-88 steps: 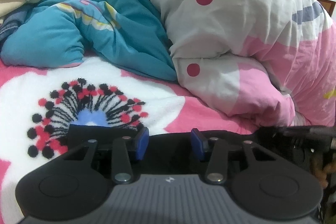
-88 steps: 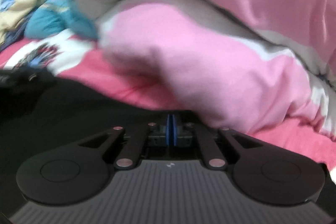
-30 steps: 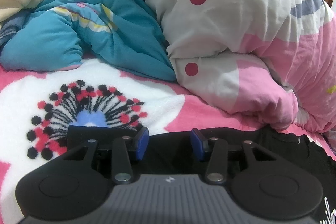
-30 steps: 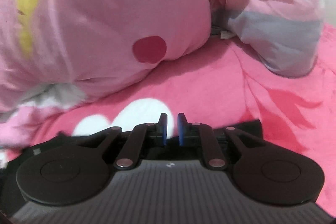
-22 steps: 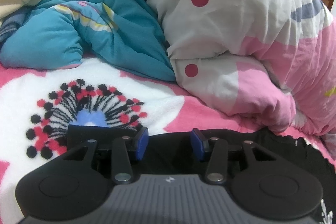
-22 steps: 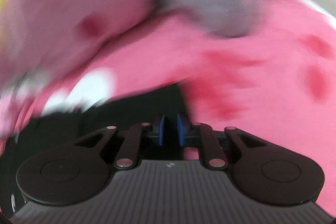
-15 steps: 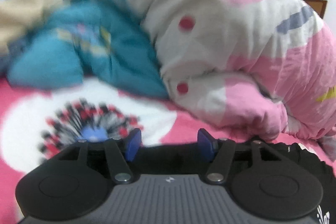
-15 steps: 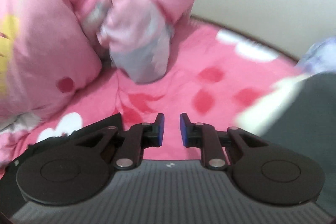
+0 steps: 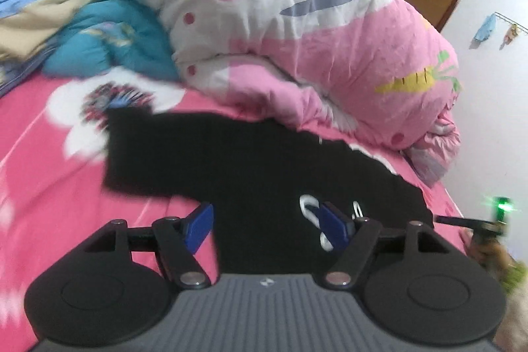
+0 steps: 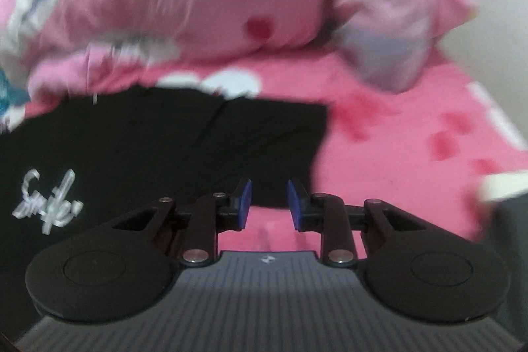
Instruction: Fold clothes
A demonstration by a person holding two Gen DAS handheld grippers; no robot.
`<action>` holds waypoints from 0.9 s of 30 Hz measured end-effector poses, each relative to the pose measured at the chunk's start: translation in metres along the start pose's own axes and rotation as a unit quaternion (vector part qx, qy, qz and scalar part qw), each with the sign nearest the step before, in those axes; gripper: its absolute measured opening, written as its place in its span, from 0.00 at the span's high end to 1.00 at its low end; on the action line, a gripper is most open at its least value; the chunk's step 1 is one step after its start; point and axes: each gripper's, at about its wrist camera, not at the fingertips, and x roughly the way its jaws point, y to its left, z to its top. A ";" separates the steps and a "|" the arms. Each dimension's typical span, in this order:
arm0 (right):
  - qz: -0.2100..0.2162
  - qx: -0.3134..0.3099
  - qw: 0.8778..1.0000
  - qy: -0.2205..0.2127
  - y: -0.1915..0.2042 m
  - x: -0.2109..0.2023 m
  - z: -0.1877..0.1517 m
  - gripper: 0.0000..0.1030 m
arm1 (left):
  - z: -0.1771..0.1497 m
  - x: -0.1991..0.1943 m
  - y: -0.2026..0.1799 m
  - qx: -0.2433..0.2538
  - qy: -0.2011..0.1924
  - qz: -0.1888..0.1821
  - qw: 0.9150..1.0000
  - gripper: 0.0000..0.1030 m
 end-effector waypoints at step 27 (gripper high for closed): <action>0.289 -0.059 0.955 -0.025 0.185 -0.235 -0.123 0.55 | -0.098 -0.100 -0.024 0.052 0.005 -0.003 0.999 0.29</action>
